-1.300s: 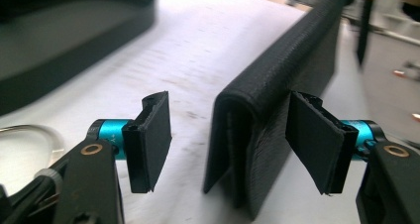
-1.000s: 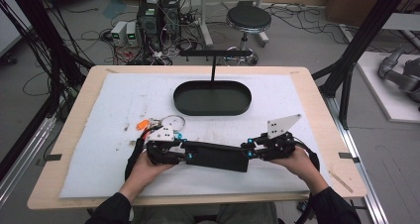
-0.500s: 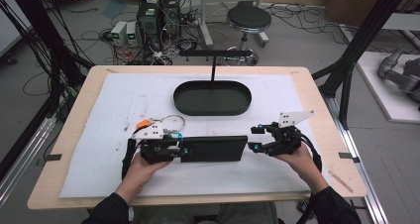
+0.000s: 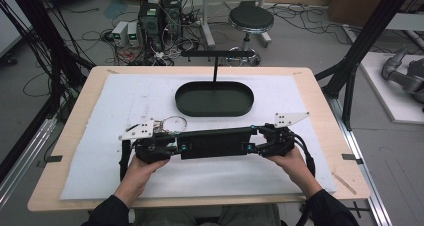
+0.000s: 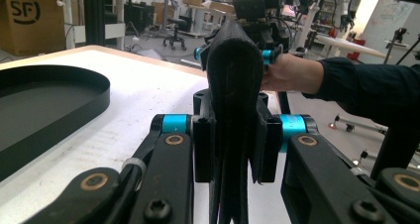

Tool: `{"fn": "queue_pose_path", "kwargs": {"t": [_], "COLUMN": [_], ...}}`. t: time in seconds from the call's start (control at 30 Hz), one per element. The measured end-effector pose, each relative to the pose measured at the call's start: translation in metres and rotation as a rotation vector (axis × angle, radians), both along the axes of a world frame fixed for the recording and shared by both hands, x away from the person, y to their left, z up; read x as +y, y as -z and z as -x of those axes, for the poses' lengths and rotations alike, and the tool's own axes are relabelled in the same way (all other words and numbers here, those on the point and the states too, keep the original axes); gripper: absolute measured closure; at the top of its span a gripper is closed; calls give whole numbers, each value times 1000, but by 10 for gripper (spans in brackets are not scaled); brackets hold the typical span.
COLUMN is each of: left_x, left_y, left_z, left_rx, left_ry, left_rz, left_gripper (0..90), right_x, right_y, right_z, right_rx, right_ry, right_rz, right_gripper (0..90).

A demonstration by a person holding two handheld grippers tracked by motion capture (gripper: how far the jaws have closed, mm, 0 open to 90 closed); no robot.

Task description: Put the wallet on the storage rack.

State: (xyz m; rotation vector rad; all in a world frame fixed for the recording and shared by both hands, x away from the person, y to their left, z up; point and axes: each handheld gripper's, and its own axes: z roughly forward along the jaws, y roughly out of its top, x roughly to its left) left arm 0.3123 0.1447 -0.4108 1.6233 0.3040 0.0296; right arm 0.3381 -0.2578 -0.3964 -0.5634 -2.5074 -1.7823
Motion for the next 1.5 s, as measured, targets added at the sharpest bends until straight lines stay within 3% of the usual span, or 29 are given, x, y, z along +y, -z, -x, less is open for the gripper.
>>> {"fn": "queue_pose_path", "kwargs": {"t": [0.03, 0.07, 0.1, 0.13, 0.4, 0.47, 0.53, 0.77, 0.87, 1.0, 1.17, 1.27, 1.5], "left_x": [-1, -2, -2, -3, -2, -2, -2, -1, 3, 11, 17, 22, 31], "left_y": [0, 1, 1, 1, 0, 0, 0, 1, 0, -1, -4, -8, -5], "left_z": [0, 0, 0, 0, 0, 0, 1, -3, -4, -6, -3, 4, 19], "left_rx": [-1, -2, -2, -2, -8, -7, -12, 29, 34, 61, 52, 47, 47], "left_ry": [0, 1, 1, 4, -13, -27, -56, -104, -135, -201, -249, -305, -381], "left_rz": [-1, -2, -2, -5, 6, -6, -45, -69, -72, -91, -115, -148, -176], "left_gripper": [753, 753, 753, 753, 739, 731, 683, 510, 488, 382, 343, 296, 274], "right_x": [1, 2, 2, 3, 1, 1, 1, 0, -2, -8, -11, -14, -15], "right_y": [0, -1, -1, -2, -5, -5, -9, -12, -14, -18, -20, -23, -27], "right_z": [0, 1, 1, 2, 5, 6, 9, 12, 12, 11, 9, 2, -12], "right_rx": [-1, -11, -11, -27, -51, -52, -84, -112, -129, -148, -160, -181, -198], "right_ry": [-2, -11, -11, -24, -60, -67, -88, -67, -47, 13, 70, 134, 224], "right_rz": [-13, -27, -27, -34, -58, -63, -65, -46, -44, -54, -43, -26, -14], "right_gripper": [373, 459, 459, 526, 729, 741, 755, 762, 763, 763, 763, 764, 763]}}
